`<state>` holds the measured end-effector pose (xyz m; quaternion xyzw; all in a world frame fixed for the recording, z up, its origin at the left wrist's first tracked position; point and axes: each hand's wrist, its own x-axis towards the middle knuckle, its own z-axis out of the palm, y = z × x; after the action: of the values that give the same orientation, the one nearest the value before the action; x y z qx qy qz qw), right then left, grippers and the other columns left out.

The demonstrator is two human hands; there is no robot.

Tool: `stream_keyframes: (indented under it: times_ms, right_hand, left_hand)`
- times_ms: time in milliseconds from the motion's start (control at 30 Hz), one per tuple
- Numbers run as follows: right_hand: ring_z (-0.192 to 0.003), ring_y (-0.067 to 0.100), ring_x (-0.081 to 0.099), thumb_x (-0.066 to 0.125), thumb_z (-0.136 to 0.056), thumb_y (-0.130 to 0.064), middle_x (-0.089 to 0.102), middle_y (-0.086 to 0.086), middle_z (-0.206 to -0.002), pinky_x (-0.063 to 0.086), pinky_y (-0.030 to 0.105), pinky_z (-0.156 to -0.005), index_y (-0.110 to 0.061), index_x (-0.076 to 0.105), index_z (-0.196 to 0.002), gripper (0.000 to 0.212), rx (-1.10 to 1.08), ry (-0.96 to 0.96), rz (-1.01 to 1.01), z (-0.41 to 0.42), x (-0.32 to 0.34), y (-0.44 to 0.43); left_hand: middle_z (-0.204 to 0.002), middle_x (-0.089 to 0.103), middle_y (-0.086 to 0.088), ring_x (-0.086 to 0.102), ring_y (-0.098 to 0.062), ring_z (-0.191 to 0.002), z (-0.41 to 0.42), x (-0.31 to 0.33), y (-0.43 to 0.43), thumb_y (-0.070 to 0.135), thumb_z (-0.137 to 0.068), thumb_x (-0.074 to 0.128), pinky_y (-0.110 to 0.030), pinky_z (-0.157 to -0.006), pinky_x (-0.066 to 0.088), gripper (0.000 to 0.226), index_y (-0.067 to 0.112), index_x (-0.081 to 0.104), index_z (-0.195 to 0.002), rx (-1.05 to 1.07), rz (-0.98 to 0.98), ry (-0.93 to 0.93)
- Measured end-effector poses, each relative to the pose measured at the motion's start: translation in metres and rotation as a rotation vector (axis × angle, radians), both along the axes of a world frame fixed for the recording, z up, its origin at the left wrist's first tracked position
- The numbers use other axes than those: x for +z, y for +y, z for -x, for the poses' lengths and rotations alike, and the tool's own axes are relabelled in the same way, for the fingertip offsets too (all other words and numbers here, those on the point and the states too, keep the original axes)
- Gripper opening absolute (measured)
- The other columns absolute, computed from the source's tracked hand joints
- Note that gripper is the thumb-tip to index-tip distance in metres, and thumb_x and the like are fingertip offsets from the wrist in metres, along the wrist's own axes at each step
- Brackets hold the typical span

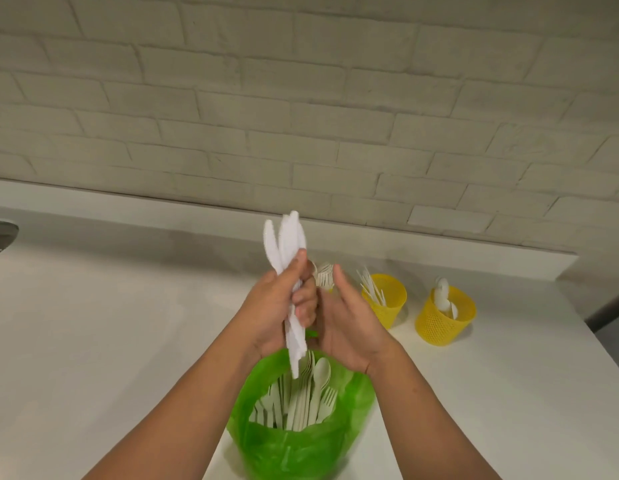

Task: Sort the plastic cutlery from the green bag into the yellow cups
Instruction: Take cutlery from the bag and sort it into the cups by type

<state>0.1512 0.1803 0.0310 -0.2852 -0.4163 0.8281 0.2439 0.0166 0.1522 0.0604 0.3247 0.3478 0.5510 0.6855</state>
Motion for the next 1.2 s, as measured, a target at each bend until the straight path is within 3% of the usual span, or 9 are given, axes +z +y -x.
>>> stream_keyframes:
  times_ms: [67, 167, 333, 500, 600, 733, 833, 1033, 1200]
  right_hand:
    - [-0.112, 0.043, 0.060, 0.027, -0.093, -0.080, 0.063, 0.025, -0.121, 0.048, 0.053, -0.100, -0.008, 0.054, -0.141, 0.091, -0.008, -0.091, 0.032, 0.001, -0.012, -0.009]
    - [-0.096, 0.039, 0.067, 0.031, -0.106, -0.057, 0.069, 0.024, -0.106, 0.052, 0.058, -0.099, -0.002, 0.065, -0.126, 0.068, -0.293, -0.036, 0.182, 0.012, -0.020, -0.024]
    - [-0.089, 0.025, 0.070, 0.040, -0.102, -0.034, 0.075, 0.012, -0.099, 0.052, 0.037, -0.079, -0.010, 0.070, -0.107, 0.038, -0.652, 0.320, 0.370, 0.018, -0.011, -0.024]
    - [-0.088, 0.021, 0.066, 0.040, -0.103, -0.028, 0.073, 0.009, -0.094, 0.052, 0.035, -0.071, -0.010, 0.071, -0.101, 0.035, -0.637, 0.094, 0.053, 0.012, -0.004, -0.025]
    - [-0.066, 0.026, 0.059, 0.056, -0.092, -0.030, 0.063, 0.011, -0.076, 0.042, 0.032, -0.054, -0.005, 0.064, -0.093, 0.026, -0.509, -0.072, -0.125, 0.002, -0.001, -0.023]
    - [-0.051, 0.018, 0.041, 0.057, -0.101, -0.028, 0.058, 0.008, -0.070, 0.019, 0.029, -0.051, -0.018, 0.060, -0.090, 0.015, -0.307, -0.090, -0.133, -0.020, 0.007, -0.017]
    - [-0.050, 0.012, 0.033, 0.058, -0.099, -0.034, 0.046, 0.004, -0.066, 0.012, 0.028, -0.048, -0.022, 0.057, -0.091, 0.014, -0.286, -0.032, -0.174, -0.031, 0.001, -0.013]
    - [-0.053, 0.011, 0.031, 0.048, -0.108, -0.031, 0.040, 0.002, -0.069, 0.022, 0.021, -0.046, -0.013, 0.056, -0.114, 0.020, -0.323, -0.175, -0.353, -0.059, -0.007, -0.003]
    - [-0.056, 0.017, 0.041, 0.043, -0.099, -0.051, 0.054, 0.003, -0.070, 0.029, 0.023, -0.049, -0.028, 0.057, -0.116, 0.032, -0.265, -0.265, -0.370, -0.089, 0.010, 0.013]
  left_hand:
    - [-0.055, 0.028, 0.002, 0.037, -0.013, -0.045, -0.005, 0.003, 0.006, 0.041, -0.101, 0.055, -0.024, -0.046, 0.039, 0.035, 0.019, 0.047, -0.075, 0.153, -0.035, -0.032]
    - [-0.059, 0.033, -0.001, 0.043, -0.016, -0.054, -0.015, 0.004, 0.013, 0.034, -0.103, 0.055, -0.026, -0.056, 0.043, 0.034, 0.017, 0.046, -0.075, 0.311, -0.082, -0.012]
    - [-0.068, 0.055, -0.005, 0.056, -0.023, -0.072, -0.037, -0.007, 0.009, 0.032, -0.104, 0.056, -0.037, -0.071, 0.048, 0.036, 0.024, 0.062, -0.069, 0.268, -0.089, 0.219]
    - [-0.084, 0.071, -0.003, 0.069, -0.005, -0.076, -0.030, -0.005, 0.013, 0.042, -0.099, 0.062, -0.018, -0.067, 0.052, 0.027, 0.017, 0.071, -0.092, 0.361, -0.098, 0.598]
    - [-0.099, 0.061, -0.010, 0.066, -0.021, -0.097, -0.021, -0.004, 0.026, 0.052, -0.089, 0.064, -0.029, -0.073, 0.049, 0.026, 0.027, 0.071, -0.089, 0.310, -0.120, 0.750]
    - [-0.080, 0.063, -0.011, 0.060, -0.023, -0.065, -0.023, 0.002, 0.030, 0.050, -0.096, 0.063, -0.029, -0.053, 0.046, 0.033, 0.018, 0.070, -0.091, 0.059, -0.082, 0.721]
    - [-0.076, 0.067, 0.003, 0.064, -0.005, -0.069, -0.030, 0.010, 0.031, 0.039, -0.102, 0.057, -0.019, -0.065, 0.050, 0.032, 0.010, 0.069, -0.099, -0.038, -0.164, 0.700]
    - [-0.078, 0.073, -0.008, 0.062, -0.017, -0.068, -0.024, 0.016, 0.052, 0.041, -0.091, 0.072, -0.038, -0.068, 0.049, 0.025, 0.016, 0.075, -0.091, 0.035, -0.281, 0.755]
    - [-0.083, 0.078, -0.011, 0.067, -0.015, -0.064, -0.046, 0.030, 0.069, 0.028, -0.089, 0.079, -0.028, -0.064, 0.054, 0.023, 0.005, 0.078, -0.093, -0.001, -0.306, 0.854]
